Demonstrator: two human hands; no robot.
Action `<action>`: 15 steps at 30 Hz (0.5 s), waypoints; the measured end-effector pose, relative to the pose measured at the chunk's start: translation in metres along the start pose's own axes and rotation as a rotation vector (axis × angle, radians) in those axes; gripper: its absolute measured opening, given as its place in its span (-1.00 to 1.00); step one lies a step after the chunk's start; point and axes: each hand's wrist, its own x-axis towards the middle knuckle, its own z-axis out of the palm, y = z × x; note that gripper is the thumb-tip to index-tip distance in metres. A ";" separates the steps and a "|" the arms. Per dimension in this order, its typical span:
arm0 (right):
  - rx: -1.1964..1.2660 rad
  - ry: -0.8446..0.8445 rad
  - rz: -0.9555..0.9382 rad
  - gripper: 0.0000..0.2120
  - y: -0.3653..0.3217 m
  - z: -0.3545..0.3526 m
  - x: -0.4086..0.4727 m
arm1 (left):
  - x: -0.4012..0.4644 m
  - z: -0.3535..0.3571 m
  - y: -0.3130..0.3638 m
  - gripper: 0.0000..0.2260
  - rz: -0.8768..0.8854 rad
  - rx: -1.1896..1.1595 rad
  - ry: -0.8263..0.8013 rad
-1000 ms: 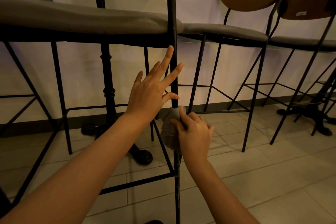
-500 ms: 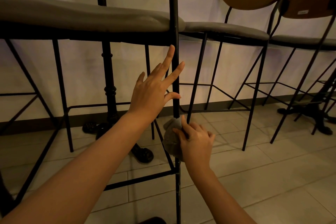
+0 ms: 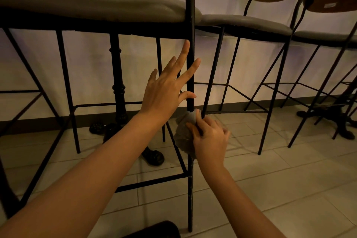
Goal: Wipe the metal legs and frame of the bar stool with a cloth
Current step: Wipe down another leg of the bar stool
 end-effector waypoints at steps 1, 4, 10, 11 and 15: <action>-0.014 -0.008 -0.004 -0.75 0.002 0.001 -0.004 | 0.000 0.001 0.000 -0.22 -0.002 0.005 -0.003; -0.026 -0.053 0.002 -0.74 0.008 0.000 -0.010 | -0.001 0.002 0.001 -0.23 -0.009 0.021 -0.006; 0.020 -0.043 0.012 -0.74 0.001 -0.005 0.003 | -0.003 0.004 0.003 -0.26 -0.015 0.049 -0.020; 0.028 -0.036 0.017 -0.74 -0.001 -0.005 0.005 | -0.004 0.004 0.004 -0.25 -0.016 0.055 -0.023; 0.024 -0.019 0.001 -0.72 -0.002 -0.003 0.003 | -0.008 0.006 0.004 -0.23 -0.013 0.067 -0.029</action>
